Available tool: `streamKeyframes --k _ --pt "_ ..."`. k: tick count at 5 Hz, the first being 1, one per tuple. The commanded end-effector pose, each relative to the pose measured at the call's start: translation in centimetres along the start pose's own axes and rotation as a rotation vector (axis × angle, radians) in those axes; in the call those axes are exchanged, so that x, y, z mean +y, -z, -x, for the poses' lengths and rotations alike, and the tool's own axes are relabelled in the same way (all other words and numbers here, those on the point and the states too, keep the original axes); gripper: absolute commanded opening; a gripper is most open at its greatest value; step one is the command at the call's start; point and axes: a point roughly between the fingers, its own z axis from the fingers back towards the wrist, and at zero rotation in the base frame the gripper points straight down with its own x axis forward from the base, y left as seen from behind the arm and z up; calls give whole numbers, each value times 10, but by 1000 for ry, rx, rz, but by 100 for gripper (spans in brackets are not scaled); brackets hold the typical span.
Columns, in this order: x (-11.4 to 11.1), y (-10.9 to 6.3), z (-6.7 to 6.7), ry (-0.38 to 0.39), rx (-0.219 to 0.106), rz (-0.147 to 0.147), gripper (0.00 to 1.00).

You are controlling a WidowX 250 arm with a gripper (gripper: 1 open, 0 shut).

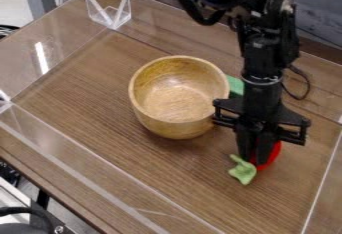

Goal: Move the red fruit to the right

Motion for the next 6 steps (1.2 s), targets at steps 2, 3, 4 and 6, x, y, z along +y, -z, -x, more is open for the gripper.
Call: streamKeyframes --k 2,3,4,6 --pt "-7 -16 -4 -32 -48 4 0" --pt "-9 -37 -1 12 -62 13 0" --pt "-9 -64 0 22 -93 31 0" --pt "29 -116 -2 -6 -148 57 0"
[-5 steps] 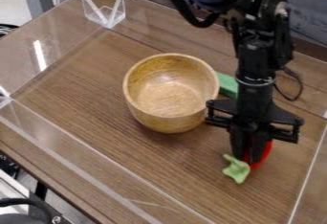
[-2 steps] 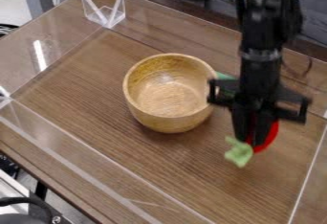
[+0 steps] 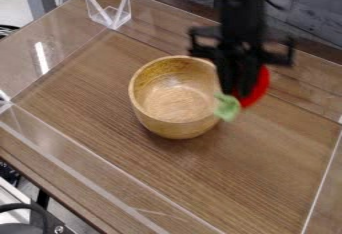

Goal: Move the red fruit to the right

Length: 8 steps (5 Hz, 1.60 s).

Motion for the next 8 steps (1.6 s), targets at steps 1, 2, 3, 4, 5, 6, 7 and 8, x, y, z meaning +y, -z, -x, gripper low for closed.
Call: streamKeyframes --k 1,2,3,4,5,6,7,8 --pt "32 -18 -4 22 -62 -4 0" --pt "66 -33 -4 5 -74 -16 0" --pt "99 -44 -8 7 -86 -29 0" --pt "132 -40 -11 25 -83 -44 0" --pt "156 -34 -14 54 -78 -58 0" --pt "173 -25 -21 122 -70 -63 0" --pt "175 -22 -28 81 -84 -72 0" --pt "174 -17 -34 48 -97 -79 0"
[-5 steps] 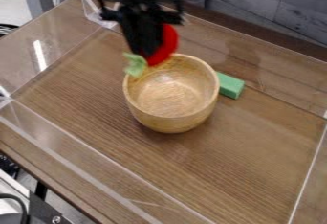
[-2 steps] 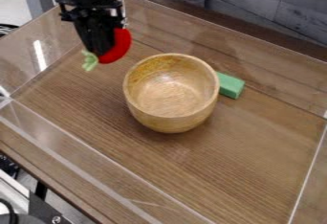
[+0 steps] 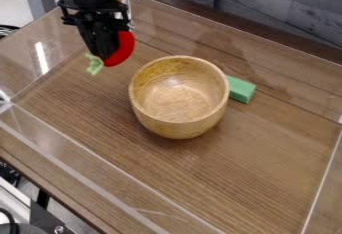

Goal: Move the red fruit to the right

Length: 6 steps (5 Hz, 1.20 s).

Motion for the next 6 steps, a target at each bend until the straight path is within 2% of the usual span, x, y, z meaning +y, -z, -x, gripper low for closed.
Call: streamKeyframes --k 1,2,4,6 --pt "12 -7 -24 120 -48 -26 0" --pt "25 0 -33 202 -39 -29 0" --pt "39 1 -41 145 -53 -36 0" --pt "40 18 -51 208 -54 -30 0"
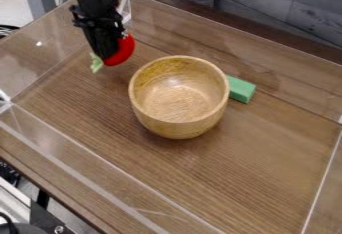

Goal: Move the red fruit to the right

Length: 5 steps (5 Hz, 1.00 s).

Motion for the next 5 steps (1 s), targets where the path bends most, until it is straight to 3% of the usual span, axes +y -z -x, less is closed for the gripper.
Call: streamKeyframes --k 1,2,4,5 --pt "3 -22 -20 -15 -60 -35 0" --pt "5 -27 -26 -52 -65 -33 0" --pt "-52 -59 -24 -39 -102 -1 0" --pt "-90 -58 -18 3 -100 14 0"
